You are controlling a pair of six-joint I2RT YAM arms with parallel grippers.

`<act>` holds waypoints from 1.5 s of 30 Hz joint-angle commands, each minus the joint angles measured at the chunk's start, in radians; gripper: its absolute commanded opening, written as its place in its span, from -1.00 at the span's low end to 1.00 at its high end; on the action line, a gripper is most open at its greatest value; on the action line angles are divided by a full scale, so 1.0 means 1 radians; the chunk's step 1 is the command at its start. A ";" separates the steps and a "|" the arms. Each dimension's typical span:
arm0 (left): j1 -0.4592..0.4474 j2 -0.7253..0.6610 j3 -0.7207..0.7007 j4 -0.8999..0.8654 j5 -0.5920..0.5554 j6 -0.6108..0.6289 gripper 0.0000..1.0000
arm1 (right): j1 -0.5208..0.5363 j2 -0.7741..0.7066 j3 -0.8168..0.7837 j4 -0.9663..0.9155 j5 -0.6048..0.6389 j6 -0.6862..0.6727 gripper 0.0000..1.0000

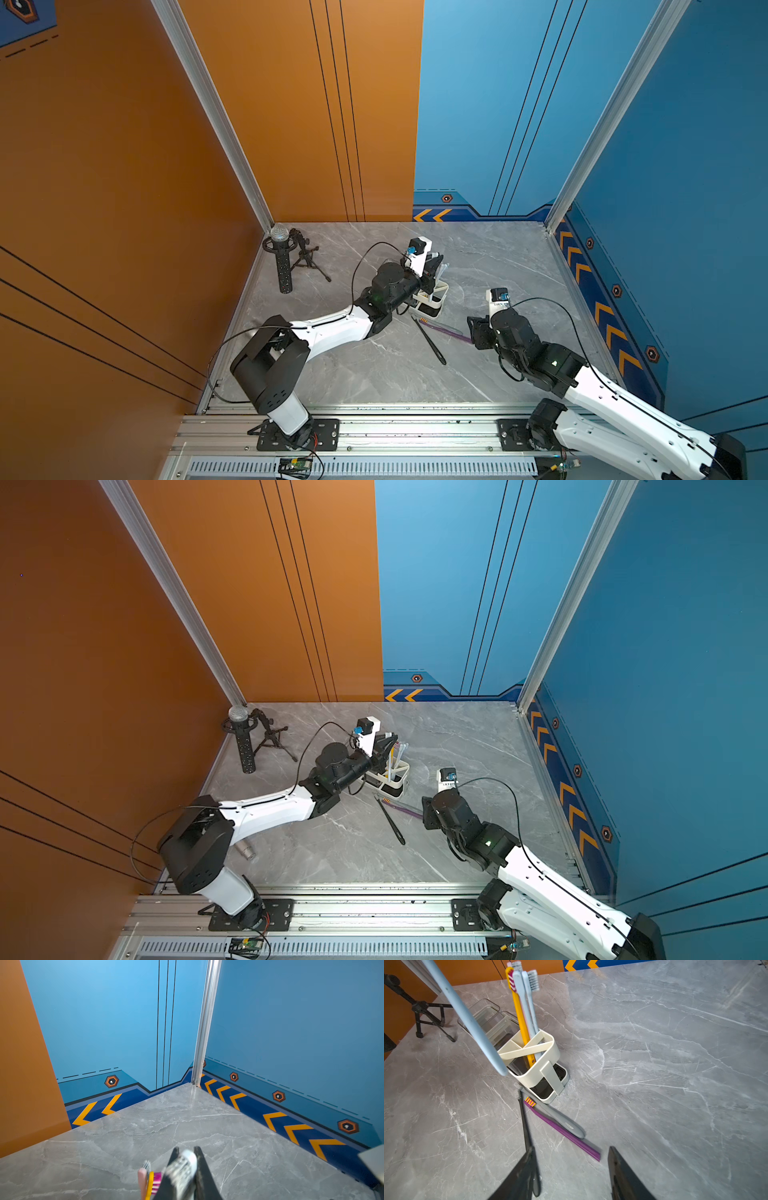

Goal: Place the toothbrush into the toothbrush holder
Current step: Place the toothbrush in the toothbrush holder.

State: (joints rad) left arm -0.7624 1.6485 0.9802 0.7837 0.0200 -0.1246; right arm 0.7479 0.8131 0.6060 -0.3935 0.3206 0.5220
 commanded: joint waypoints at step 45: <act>0.031 0.105 0.016 0.162 -0.012 0.089 -1.00 | -0.169 0.098 -0.041 0.045 -0.226 -0.040 0.10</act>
State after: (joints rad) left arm -0.7277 1.7477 1.0340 0.9352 -0.0067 -0.0231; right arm 0.5861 0.8986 0.5671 -0.3756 0.1234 0.4961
